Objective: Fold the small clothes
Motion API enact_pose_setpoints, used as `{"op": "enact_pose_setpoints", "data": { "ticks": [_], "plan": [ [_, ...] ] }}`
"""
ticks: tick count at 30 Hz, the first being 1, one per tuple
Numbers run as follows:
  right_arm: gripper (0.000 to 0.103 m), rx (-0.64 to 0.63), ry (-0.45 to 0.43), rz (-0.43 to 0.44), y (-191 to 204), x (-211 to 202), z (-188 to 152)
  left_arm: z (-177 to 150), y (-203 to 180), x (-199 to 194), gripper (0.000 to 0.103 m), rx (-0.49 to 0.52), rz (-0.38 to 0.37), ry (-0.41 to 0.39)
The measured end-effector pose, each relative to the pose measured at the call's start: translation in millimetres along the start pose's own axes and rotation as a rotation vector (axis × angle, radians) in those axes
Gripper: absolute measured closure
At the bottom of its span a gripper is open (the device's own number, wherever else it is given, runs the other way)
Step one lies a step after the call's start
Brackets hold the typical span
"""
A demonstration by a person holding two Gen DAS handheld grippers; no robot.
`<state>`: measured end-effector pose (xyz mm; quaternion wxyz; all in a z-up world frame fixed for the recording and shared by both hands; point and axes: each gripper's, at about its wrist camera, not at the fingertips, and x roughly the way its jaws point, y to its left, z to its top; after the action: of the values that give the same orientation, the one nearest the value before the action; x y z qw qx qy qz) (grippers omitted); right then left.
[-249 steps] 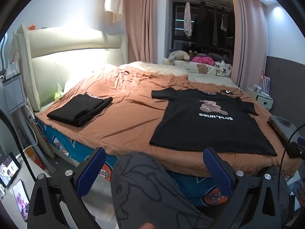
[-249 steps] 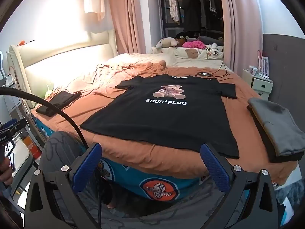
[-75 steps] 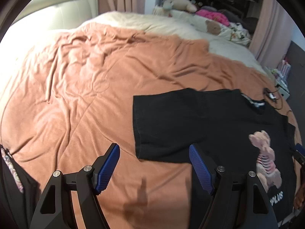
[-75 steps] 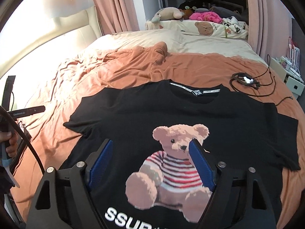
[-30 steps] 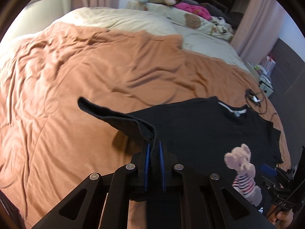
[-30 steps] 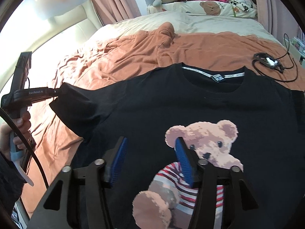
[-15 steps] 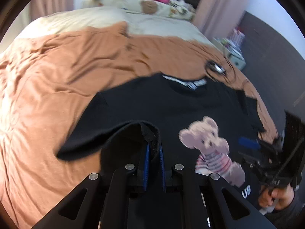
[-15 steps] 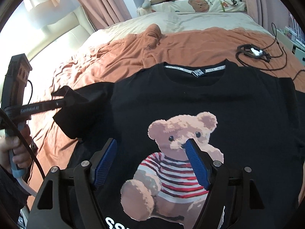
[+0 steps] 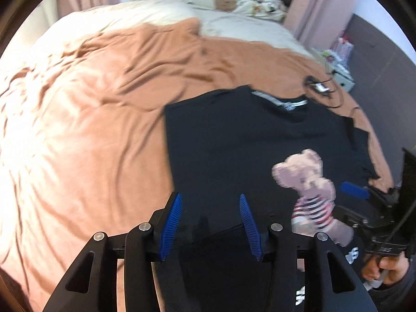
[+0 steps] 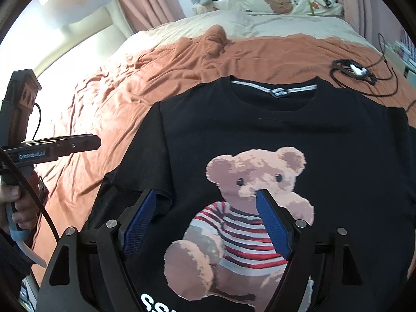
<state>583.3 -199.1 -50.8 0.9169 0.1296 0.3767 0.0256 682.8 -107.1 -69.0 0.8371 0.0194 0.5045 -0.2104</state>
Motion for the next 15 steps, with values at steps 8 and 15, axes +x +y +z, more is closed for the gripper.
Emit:
{"op": "enact_pose_setpoints", "data": {
  "ticks": [8, 15],
  "plan": [
    [0.025, -0.12, 0.027, 0.016, 41, 30, 2, -27, 45, 11, 0.054, -0.041, 0.039, 0.061],
    [0.025, -0.199, 0.049, 0.074, 74, 62, 6, -45, 75, 16, 0.054, -0.066, 0.022, 0.073]
  ]
}}
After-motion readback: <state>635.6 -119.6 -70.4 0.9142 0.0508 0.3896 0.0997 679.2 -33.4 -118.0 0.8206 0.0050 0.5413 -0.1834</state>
